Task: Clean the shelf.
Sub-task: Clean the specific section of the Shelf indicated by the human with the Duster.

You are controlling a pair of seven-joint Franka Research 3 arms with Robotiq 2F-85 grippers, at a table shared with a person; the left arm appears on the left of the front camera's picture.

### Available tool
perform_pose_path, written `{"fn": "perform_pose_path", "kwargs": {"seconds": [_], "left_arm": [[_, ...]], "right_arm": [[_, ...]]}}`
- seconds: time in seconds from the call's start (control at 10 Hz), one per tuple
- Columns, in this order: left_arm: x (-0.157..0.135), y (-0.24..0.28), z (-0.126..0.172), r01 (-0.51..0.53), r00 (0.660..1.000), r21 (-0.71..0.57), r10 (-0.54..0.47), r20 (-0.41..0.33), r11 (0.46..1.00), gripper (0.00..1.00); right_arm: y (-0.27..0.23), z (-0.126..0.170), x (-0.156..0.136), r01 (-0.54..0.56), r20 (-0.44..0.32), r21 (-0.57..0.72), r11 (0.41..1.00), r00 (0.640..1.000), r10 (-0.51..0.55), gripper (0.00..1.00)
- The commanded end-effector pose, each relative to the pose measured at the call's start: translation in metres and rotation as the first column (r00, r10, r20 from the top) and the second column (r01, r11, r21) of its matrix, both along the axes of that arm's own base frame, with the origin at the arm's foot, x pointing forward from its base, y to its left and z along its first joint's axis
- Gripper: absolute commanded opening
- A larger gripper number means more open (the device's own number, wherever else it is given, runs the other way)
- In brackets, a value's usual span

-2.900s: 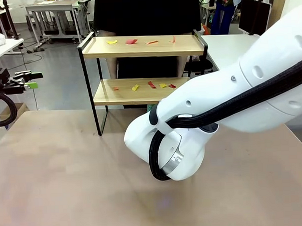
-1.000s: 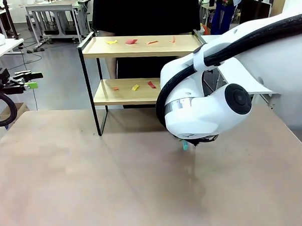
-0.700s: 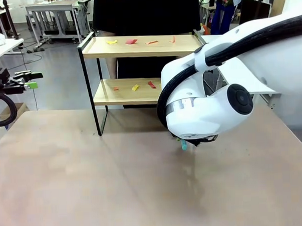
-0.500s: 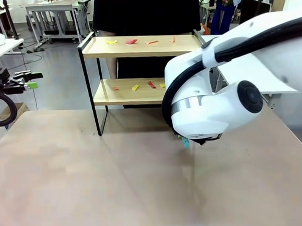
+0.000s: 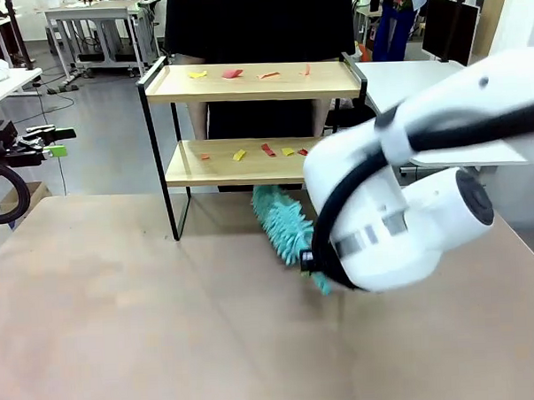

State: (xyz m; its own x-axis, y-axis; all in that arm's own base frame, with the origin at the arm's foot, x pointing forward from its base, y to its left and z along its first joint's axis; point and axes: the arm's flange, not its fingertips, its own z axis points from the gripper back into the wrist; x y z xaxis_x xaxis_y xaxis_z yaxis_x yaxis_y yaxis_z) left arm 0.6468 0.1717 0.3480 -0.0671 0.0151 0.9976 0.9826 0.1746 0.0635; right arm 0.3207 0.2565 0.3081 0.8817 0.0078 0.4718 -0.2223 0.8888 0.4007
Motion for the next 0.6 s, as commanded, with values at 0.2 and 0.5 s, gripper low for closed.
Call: {"fn": "perform_pose_path", "kwargs": {"seconds": [0.2,0.5], "left_arm": [[-0.002,0.000,0.002,0.002,1.000,0.005,-0.002,0.013,1.000,1.00],[-0.002,0.000,0.002,0.002,1.000,0.005,-0.002,0.013,1.000,1.00]], "right_arm": [[-0.022,0.065,0.010,-0.277,-0.025,0.034,0.960,0.960,0.278,0.13],[-0.029,0.073,0.005,-0.440,-0.045,0.066,0.895,0.895,0.444,0.13]]}}
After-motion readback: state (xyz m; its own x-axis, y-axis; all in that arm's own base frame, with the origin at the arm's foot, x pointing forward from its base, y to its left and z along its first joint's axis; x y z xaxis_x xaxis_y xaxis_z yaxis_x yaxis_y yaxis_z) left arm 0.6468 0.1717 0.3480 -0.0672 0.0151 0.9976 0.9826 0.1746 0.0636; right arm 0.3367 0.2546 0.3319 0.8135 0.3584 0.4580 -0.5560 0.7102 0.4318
